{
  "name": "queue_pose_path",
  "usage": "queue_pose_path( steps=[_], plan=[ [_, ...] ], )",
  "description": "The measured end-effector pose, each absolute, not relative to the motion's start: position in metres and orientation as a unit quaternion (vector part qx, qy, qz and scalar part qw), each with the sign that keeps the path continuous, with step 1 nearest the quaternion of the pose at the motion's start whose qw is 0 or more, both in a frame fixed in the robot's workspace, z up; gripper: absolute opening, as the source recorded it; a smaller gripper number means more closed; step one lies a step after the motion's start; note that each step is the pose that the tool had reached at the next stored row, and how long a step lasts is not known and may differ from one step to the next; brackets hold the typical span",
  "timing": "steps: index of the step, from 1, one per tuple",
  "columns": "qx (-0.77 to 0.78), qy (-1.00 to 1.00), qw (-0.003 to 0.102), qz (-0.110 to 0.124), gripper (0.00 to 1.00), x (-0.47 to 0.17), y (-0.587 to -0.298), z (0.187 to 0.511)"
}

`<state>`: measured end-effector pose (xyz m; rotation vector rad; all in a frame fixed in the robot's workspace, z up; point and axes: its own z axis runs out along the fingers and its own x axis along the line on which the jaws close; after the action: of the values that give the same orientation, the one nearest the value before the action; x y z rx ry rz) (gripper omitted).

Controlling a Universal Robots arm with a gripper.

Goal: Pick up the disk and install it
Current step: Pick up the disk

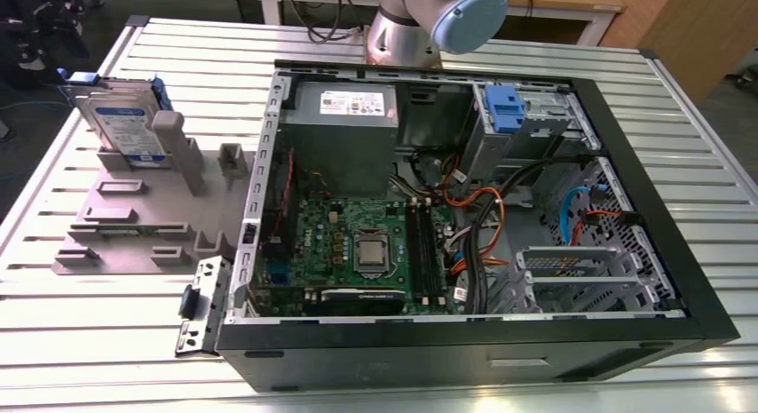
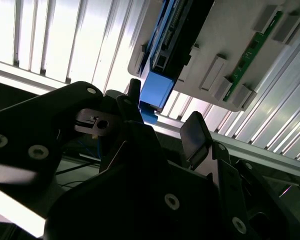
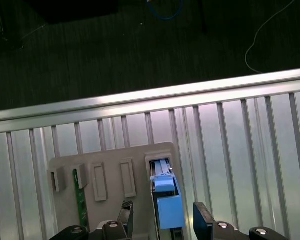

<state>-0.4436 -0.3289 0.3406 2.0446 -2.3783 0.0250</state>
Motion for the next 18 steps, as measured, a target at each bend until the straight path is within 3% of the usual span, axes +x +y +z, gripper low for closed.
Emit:
queue_pose_path(
  steps=[18],
  plan=[
    [0.664, -0.748, -0.002, 0.012, 0.59, -0.4445, -0.3289, 0.3406]
  ],
)
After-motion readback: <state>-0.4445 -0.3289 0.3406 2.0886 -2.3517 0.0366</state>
